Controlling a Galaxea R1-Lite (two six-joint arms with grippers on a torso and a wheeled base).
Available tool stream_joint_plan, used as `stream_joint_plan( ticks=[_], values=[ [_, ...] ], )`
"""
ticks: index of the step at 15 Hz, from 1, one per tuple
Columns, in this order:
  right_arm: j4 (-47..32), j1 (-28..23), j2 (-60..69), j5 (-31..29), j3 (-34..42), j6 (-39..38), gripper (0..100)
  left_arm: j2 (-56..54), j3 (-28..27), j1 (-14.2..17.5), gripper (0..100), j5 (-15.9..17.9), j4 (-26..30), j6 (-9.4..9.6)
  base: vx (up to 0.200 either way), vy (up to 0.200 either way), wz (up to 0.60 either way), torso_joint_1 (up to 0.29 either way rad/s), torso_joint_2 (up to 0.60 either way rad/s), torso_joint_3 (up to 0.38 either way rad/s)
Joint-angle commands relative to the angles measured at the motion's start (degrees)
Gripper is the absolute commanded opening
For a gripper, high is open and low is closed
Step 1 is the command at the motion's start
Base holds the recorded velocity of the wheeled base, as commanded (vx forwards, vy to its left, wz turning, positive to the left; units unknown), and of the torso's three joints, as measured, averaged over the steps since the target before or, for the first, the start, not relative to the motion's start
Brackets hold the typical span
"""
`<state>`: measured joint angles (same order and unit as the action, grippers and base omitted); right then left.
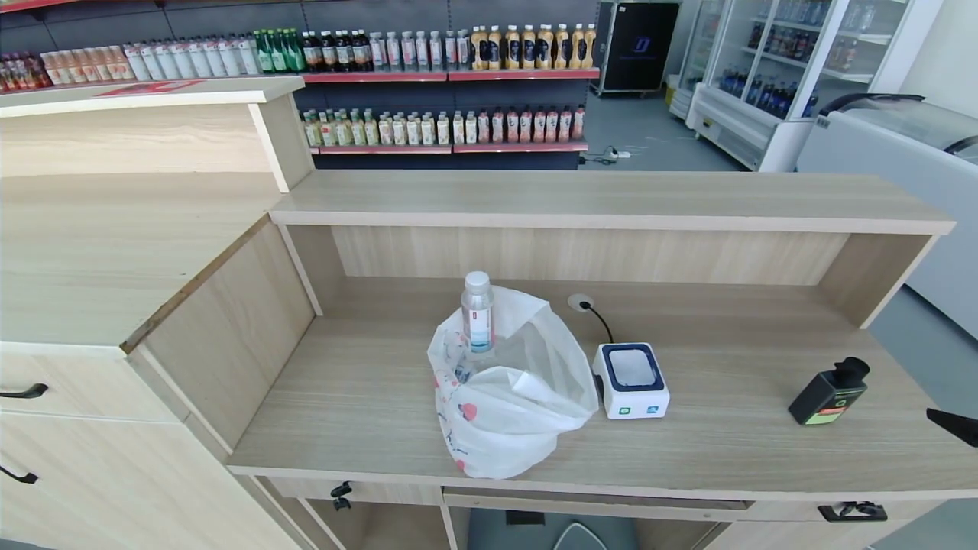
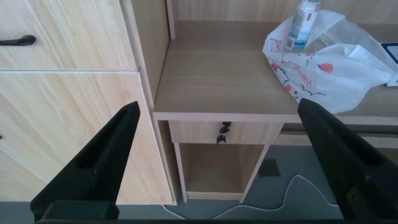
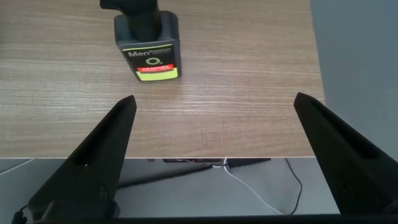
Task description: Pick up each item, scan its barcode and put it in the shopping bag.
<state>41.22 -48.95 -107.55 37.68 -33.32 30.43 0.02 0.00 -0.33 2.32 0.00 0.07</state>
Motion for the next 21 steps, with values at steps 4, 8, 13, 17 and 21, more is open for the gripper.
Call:
stream_joint_plan(
  ticks=[4,8,13,17,21],
  values=[
    [0.62,5.00,-4.16,0.29,-0.87,0.07,100,0.06,0.00,-0.02,100,-0.03,0.00,0.01,0.000,0.000,0.00,0.000,0.00,0.000],
    [2.03,8.34,-6.62,0.29,-1.58,0.25,100,0.06,0.00,-0.02,100,0.06,0.00,0.01,0.000,0.000,0.00,0.000,0.00,0.000],
    [2.11,13.79,-9.00,0.29,-1.49,0.25,100,-0.02,0.00,-0.02,100,-0.03,0.00,0.01,0.000,0.000,0.00,0.000,0.00,0.000],
    [2.82,16.78,-11.19,0.29,-3.25,0.33,100,0.06,0.00,-0.02,100,-0.03,0.00,0.01,0.000,0.000,0.00,0.000,0.00,0.000],
    [4.84,18.27,-13.57,0.29,-3.51,0.77,100,0.06,0.00,-0.02,100,-0.03,0.00,0.01,0.000,0.000,0.00,0.000,0.00,0.000]
  ],
)
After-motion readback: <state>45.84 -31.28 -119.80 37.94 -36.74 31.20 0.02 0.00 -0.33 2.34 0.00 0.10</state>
